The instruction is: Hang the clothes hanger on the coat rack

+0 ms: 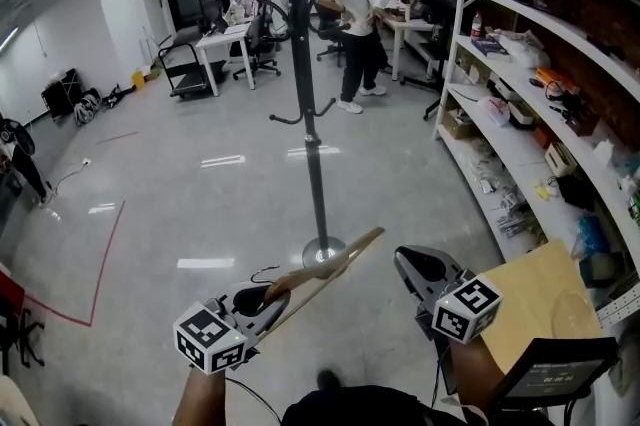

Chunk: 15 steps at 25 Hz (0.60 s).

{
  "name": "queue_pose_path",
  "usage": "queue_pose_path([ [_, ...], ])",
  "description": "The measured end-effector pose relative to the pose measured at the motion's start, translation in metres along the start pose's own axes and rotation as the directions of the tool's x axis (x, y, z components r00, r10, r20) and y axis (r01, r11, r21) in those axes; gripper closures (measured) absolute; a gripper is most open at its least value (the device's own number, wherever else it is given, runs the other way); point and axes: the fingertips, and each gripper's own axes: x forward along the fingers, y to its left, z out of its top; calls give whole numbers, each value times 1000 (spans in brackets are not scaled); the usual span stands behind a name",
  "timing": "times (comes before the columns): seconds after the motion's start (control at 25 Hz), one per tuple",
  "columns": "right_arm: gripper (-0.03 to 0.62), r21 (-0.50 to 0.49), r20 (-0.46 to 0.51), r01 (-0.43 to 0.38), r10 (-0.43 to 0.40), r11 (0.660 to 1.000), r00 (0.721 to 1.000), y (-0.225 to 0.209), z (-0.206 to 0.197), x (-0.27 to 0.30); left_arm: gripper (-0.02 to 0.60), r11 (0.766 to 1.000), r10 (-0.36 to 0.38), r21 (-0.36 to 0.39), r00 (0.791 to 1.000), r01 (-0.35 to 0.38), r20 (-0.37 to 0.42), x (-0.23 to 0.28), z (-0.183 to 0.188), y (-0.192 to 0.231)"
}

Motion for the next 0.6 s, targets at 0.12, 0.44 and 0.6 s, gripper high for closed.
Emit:
queue_pose_path([
  [0.12, 586, 1, 18, 12, -12, 1000, 1000, -4, 9, 28, 531, 999, -44, 15, 999, 44, 0, 5, 15, 31],
  [0.44, 586, -69, 19, -28, 29, 997, 999, -39, 44, 86, 531, 986, -130, 100, 991, 132, -27, 46, 75, 84],
  [0.6, 586, -72, 54, -45, 49, 996, 997, -69, 60, 108, 531, 984, -148, 95, 989, 149, -23, 77, 103, 113],
])
